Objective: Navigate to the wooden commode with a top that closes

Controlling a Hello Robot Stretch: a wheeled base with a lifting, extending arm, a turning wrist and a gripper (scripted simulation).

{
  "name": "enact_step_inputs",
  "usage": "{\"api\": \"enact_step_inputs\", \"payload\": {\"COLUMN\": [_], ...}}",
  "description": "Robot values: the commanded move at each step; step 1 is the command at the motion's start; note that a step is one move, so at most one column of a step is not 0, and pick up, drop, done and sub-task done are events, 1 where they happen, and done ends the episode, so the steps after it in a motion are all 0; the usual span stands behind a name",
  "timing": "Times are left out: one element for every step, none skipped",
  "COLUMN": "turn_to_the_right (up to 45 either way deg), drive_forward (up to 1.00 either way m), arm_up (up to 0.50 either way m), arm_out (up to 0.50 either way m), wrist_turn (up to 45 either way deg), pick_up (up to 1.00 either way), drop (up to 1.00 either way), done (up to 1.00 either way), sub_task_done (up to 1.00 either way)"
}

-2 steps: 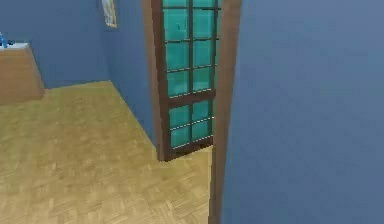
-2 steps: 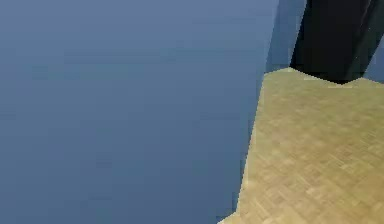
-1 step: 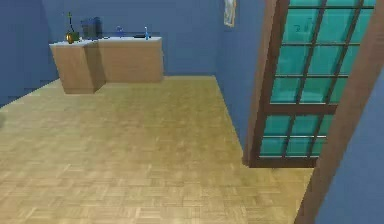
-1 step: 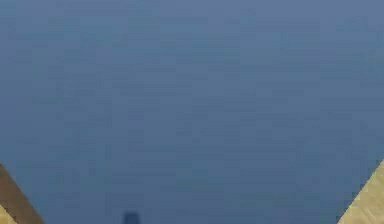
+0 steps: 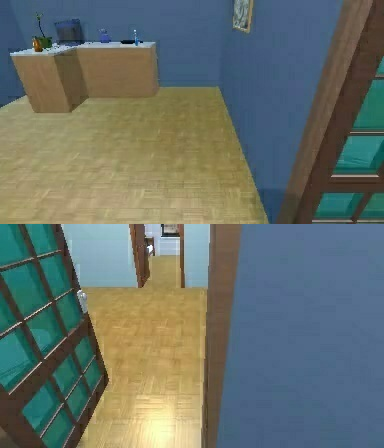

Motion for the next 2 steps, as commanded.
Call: {"api": "enact_step_inputs", "payload": {"turn_to_the_right": [45.0, 39.0], "drive_forward": [0.00, 0.00], "arm_up": [0.00, 0.00], "arm_out": [0.00, 0.00], "wrist_turn": [0.0, 0.0], "pick_up": [0.00, 0.00], "drop": [0.00, 0.00], "done": [0.00, 0.00], "sub_task_done": [0.00, 0.00]}}
